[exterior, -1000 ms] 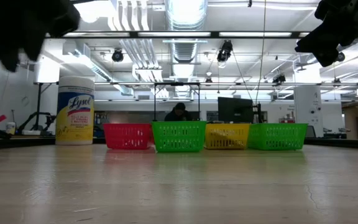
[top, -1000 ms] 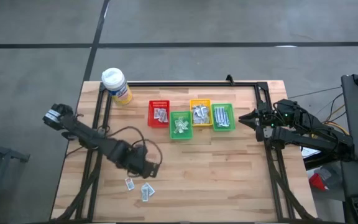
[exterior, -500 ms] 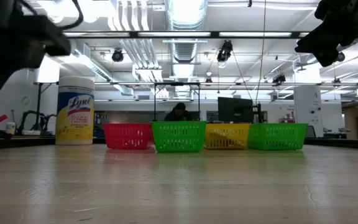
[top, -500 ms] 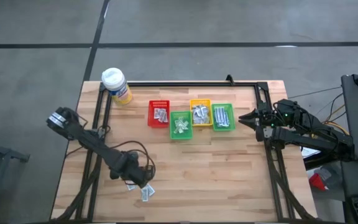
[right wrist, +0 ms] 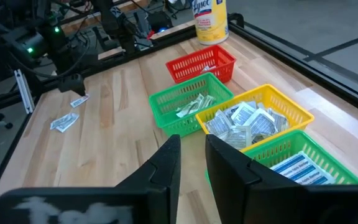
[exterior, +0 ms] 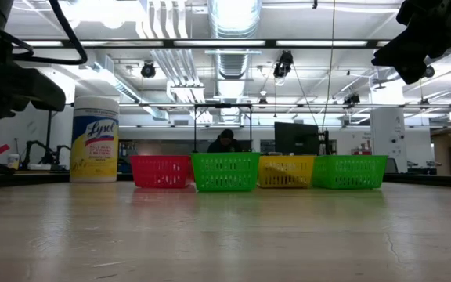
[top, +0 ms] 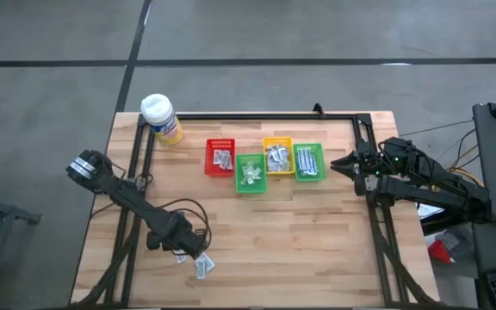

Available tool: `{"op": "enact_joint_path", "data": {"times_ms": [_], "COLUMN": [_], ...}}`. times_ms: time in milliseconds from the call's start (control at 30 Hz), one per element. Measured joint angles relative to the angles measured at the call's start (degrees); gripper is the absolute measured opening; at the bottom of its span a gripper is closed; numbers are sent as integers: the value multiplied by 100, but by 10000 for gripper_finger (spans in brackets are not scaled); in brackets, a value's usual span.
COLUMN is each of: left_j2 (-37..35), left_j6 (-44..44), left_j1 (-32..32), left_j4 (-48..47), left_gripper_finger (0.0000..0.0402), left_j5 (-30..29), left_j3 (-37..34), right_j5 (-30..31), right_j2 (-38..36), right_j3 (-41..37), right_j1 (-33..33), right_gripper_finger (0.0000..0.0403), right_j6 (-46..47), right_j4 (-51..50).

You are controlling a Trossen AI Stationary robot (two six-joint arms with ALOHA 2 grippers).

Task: Pick & Place First Aid Supplies
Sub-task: Put the ointment pack into the red basket

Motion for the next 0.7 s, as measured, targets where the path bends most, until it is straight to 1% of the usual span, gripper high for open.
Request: {"op": "enact_joint_path", "data": {"times_ms": [400, 700], "left_j2": [11, 11], "left_j6": [-113, -150], "left_j1": [57, 208], "left_j4": [30, 87], "left_gripper_finger": [135, 135], "left_j5": [59, 129], "left_j3": [-32, -88], "right_j5": [0, 0], "right_j2": [-1, -1], "right_j3": [0, 0], "right_j1": [0, 1], "right_gripper_finger": [86, 74], "right_j6": [0, 0], "right_j4": [0, 2]}}
